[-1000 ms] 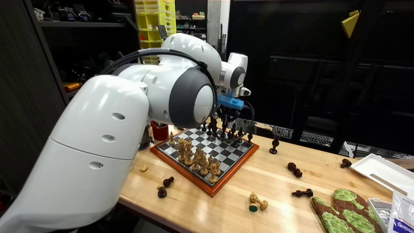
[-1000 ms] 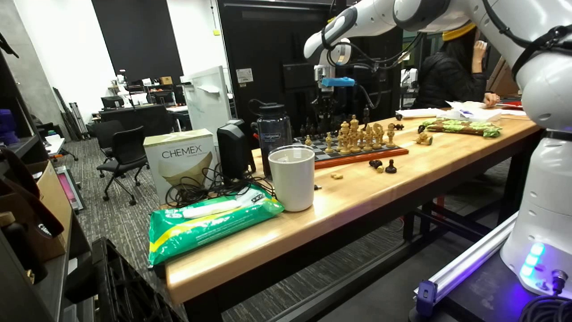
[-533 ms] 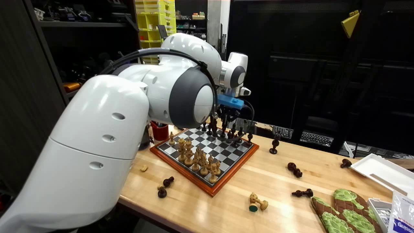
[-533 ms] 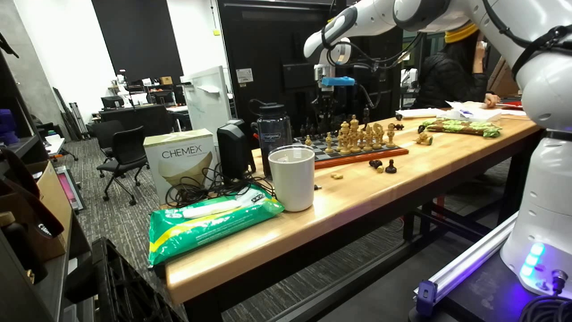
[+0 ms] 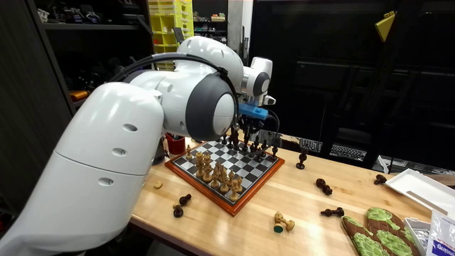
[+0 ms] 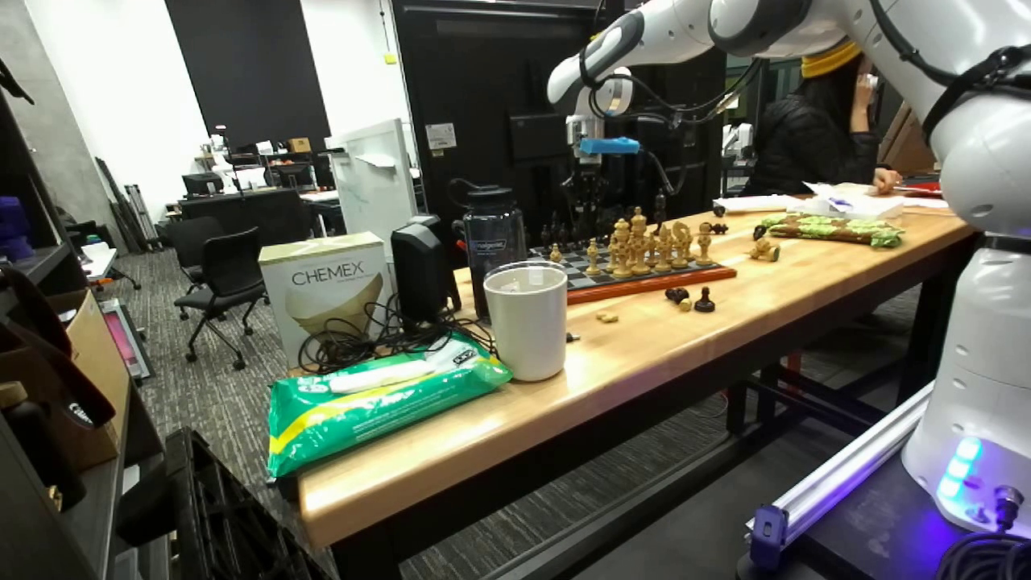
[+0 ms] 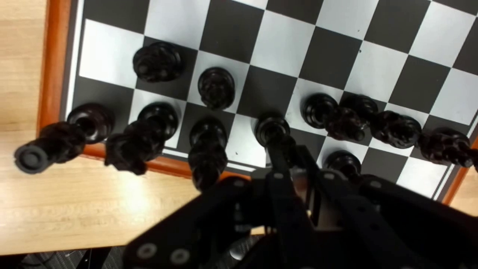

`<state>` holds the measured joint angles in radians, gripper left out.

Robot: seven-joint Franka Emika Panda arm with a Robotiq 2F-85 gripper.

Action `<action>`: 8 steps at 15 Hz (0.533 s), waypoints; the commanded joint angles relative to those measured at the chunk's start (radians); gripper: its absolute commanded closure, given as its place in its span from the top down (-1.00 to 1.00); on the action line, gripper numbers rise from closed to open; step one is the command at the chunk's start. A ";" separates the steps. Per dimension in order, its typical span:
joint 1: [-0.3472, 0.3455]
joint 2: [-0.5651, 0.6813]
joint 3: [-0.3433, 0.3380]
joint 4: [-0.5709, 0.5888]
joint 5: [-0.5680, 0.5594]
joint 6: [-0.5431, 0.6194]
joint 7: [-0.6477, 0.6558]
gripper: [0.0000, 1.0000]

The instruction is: Slightly move a chess piece

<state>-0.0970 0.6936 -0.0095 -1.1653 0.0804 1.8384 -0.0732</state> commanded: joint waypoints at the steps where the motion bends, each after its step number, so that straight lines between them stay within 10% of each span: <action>1: 0.009 -0.012 -0.009 -0.003 -0.017 -0.021 0.016 -0.94; 8: 0.009 -0.024 -0.010 -0.019 -0.024 -0.021 0.022 -0.94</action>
<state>-0.0969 0.6935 -0.0111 -1.1658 0.0708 1.8364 -0.0688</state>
